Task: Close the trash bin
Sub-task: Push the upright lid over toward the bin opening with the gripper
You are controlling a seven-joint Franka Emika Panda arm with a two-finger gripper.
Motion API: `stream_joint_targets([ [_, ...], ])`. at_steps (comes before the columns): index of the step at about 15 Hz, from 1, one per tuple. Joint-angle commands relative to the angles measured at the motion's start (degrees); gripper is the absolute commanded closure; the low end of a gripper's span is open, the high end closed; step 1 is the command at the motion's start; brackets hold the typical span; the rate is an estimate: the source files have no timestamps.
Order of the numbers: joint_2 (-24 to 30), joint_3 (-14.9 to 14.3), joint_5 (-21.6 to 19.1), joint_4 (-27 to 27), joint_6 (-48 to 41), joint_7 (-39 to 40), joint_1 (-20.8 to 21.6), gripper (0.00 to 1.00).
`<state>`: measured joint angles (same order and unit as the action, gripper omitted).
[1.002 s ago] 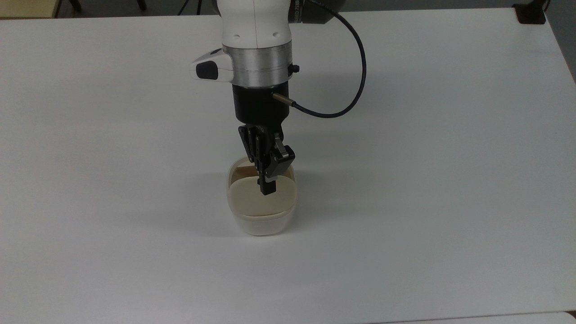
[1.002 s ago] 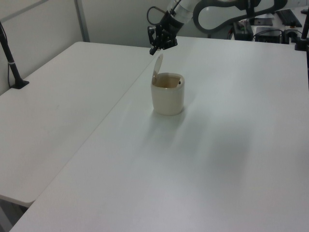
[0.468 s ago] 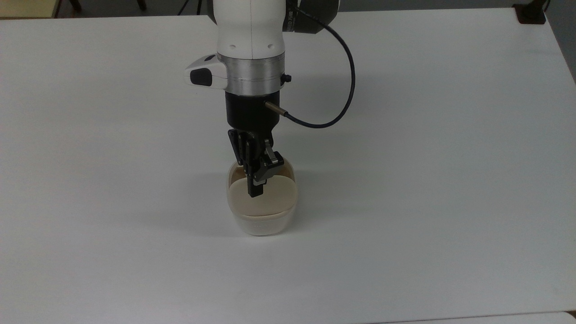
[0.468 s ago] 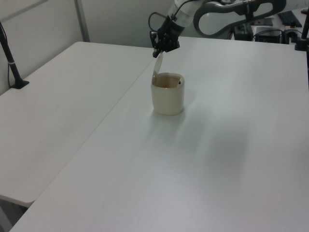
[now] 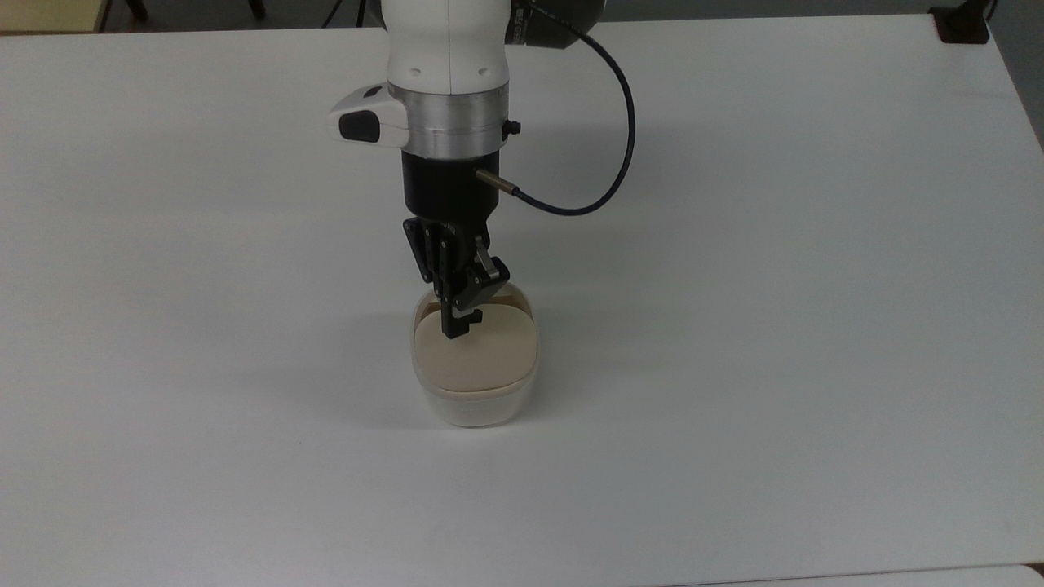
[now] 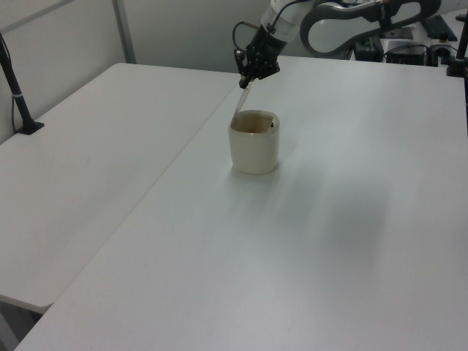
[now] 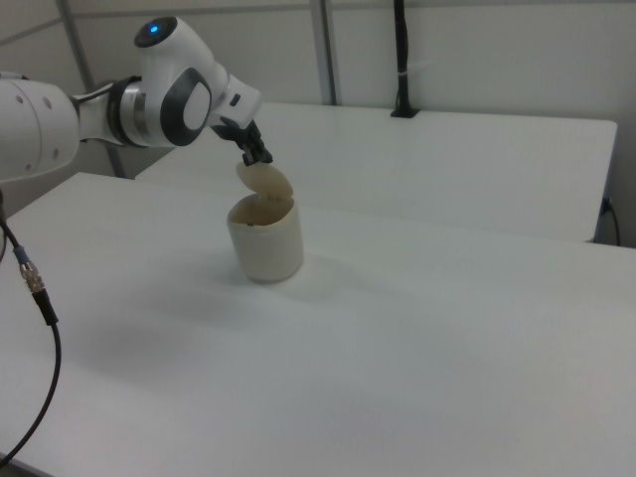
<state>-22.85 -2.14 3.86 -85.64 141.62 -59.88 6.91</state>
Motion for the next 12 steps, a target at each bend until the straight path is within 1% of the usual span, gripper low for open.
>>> stream_joint_targets([
  [1,4.74,-0.05,0.89,-7.78,-0.29,2.31,0.47,1.00],
  [3,4.66,0.12,0.98,-8.57,-1.77,2.83,0.56,1.00],
  [7,4.48,0.12,1.07,-9.63,-2.22,4.76,0.64,1.00],
  [9,4.39,0.30,1.07,-10.60,-2.22,7.13,0.73,1.00],
  [12,4.13,0.91,1.15,-11.56,-2.22,8.02,0.64,1.00],
])
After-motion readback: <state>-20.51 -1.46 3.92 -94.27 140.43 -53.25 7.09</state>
